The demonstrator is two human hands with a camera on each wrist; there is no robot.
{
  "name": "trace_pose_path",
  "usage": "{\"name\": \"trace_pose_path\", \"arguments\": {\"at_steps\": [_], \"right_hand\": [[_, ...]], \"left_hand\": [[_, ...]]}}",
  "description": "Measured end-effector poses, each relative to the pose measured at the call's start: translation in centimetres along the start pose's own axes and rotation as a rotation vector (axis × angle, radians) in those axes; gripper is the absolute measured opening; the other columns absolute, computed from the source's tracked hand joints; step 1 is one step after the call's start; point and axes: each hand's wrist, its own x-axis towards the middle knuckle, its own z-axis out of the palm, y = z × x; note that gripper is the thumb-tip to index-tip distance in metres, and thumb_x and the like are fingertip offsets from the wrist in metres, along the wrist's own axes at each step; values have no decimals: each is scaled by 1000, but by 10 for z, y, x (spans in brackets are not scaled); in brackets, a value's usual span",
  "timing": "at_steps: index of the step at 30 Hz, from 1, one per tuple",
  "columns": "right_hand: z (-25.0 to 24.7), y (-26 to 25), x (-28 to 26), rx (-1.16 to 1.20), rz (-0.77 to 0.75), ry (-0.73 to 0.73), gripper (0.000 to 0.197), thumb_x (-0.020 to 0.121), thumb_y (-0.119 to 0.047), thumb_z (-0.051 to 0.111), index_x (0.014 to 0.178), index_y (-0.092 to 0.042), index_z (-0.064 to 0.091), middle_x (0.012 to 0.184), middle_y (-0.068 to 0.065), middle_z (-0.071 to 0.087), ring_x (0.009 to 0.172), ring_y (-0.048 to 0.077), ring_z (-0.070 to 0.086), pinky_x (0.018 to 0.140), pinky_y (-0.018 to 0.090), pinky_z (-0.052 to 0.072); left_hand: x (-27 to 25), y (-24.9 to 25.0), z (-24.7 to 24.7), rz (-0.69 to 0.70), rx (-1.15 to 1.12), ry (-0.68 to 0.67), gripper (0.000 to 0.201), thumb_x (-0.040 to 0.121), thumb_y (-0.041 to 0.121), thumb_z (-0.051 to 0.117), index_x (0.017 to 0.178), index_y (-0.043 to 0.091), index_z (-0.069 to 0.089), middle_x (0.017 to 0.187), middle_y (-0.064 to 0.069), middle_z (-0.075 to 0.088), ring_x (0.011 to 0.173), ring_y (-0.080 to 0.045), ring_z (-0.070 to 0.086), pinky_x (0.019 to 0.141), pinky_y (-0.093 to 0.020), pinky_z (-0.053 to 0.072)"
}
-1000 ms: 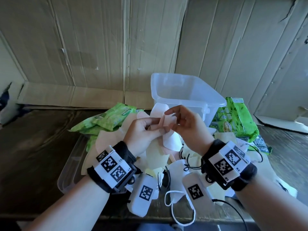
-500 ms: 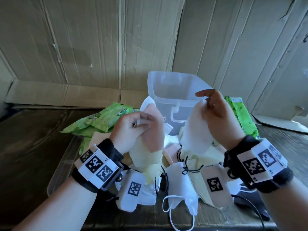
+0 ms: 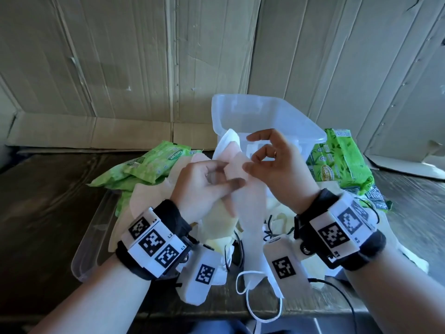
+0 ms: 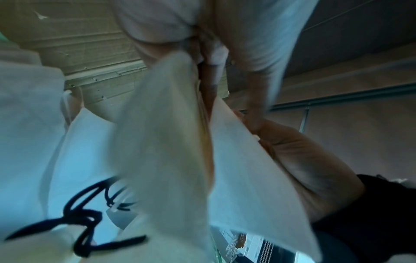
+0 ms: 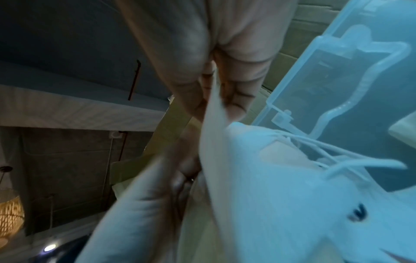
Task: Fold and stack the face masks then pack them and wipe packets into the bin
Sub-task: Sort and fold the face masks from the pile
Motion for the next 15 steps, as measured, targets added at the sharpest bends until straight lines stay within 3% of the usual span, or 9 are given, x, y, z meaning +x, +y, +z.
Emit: {"name": "trace_pose_path", "arguments": {"at_steps": [2,4,6,8,10,11,12,14,15], "right_hand": [[-1,-5,-5,169,58,-80,27,86,7,51,103,-14,52,59,0,50,46,16,52,51,28,46],[-6,-5,-9,363,126,-214,31,87,11,35,108,-6,52,53,2,53,46,19,54,50,31,46],[-11,-3,-10,371,107,-307,41,77,9,34,105,-10,56,54,1,58,51,17,57,55,31,46],[-12,1,-8,256,49,-315,44,74,7,39,98,-22,62,66,8,62,61,19,58,60,35,47],[-9,7,-6,123,-17,-272,27,72,-11,56,83,-32,68,81,2,65,72,21,55,68,38,47],[-8,8,-6,78,-46,-234,15,68,-22,62,75,-33,68,85,-4,61,74,17,54,71,33,46],[-7,8,-6,61,-65,-204,8,65,-30,64,73,-29,67,89,-8,57,76,9,54,72,28,45],[-12,11,-3,69,-94,-136,30,68,-34,65,78,-6,63,99,-14,54,80,-3,52,72,25,44],[-16,12,-2,93,-111,-125,32,73,-29,64,84,1,60,101,-17,55,79,-8,52,72,22,43]], "left_hand": [[2,-1,1,-16,-26,48,12,77,7,71,74,17,66,56,17,64,55,7,54,59,-5,41],[4,-2,1,-34,-60,35,12,80,5,67,71,13,66,57,12,62,53,1,52,56,-8,41],[5,1,0,-54,-91,-5,14,82,6,65,69,12,66,55,11,62,50,0,51,53,-10,40],[6,1,1,-47,-77,-41,14,82,7,64,70,15,67,55,13,63,52,2,52,54,-9,41],[5,2,2,-40,-53,-57,15,82,8,63,72,17,68,57,14,64,55,3,53,57,-8,41],[5,2,2,-45,-45,-63,16,84,9,62,72,18,68,57,14,64,56,3,52,57,-9,41],[6,1,2,-52,-44,-64,19,85,8,60,72,18,69,58,13,64,56,2,53,58,-10,41],[6,-1,-2,-68,-54,-36,20,89,5,56,74,9,70,60,12,65,58,1,55,61,-15,42],[7,-1,-4,-66,-68,-22,17,88,4,57,76,3,69,59,12,65,58,0,55,62,-16,41]]}}
